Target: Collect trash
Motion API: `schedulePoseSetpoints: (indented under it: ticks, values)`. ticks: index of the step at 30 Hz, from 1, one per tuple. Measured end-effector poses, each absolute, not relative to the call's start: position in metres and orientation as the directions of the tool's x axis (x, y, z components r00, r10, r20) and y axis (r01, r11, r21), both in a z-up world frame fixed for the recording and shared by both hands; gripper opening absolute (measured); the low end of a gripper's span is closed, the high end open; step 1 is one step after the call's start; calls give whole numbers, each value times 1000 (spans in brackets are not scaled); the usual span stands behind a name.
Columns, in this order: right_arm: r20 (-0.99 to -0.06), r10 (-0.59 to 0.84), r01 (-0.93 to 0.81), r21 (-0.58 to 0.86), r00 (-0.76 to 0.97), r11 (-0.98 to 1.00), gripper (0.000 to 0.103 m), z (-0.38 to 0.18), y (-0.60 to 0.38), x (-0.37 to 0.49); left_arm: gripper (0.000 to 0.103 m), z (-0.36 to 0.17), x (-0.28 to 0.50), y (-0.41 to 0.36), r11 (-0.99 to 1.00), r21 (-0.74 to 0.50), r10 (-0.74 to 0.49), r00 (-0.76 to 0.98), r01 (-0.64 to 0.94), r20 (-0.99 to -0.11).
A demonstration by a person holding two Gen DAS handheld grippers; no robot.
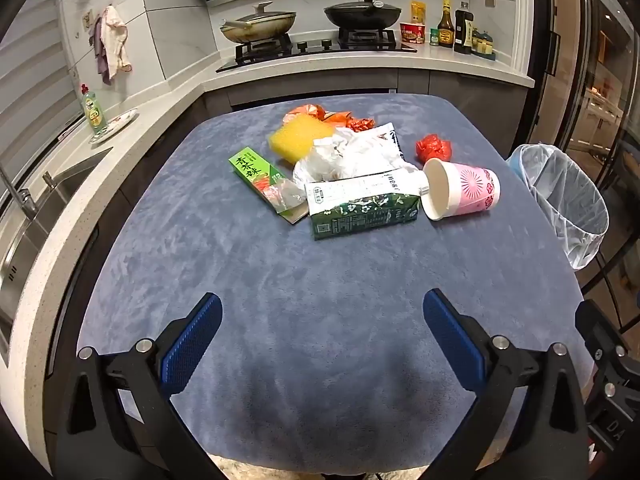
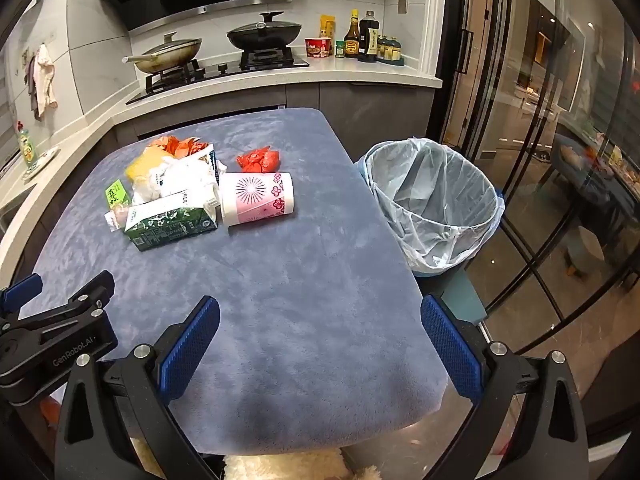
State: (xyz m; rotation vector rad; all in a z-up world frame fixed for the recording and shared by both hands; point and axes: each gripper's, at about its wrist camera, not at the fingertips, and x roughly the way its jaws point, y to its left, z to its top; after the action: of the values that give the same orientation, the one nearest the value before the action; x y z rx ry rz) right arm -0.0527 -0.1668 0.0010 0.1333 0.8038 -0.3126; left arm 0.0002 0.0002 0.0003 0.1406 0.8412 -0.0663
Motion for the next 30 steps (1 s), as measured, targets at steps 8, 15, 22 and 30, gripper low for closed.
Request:
schedulePoseSetpoints:
  ticks: [8,15,22,30]
  values:
    - [-731,-220,327,4,646,945,96,0,-169,-50,96,0,0,-2,987,109,2,670,118,-743]
    - [-736,-212,324,10,643,946,96,-5,-171,-47,96,2,5,-10,987,108,2,672,116,-740]
    - [-739,-215,321,3,639,947,96,-5,-169,-45,96,-6,5,-4,988,105,4,673,109,-739]
    - [-741,-216,327,5,636,945,96,-6,-172,-44,96,-7,5,-3,989,100,-2,672,112,-741]
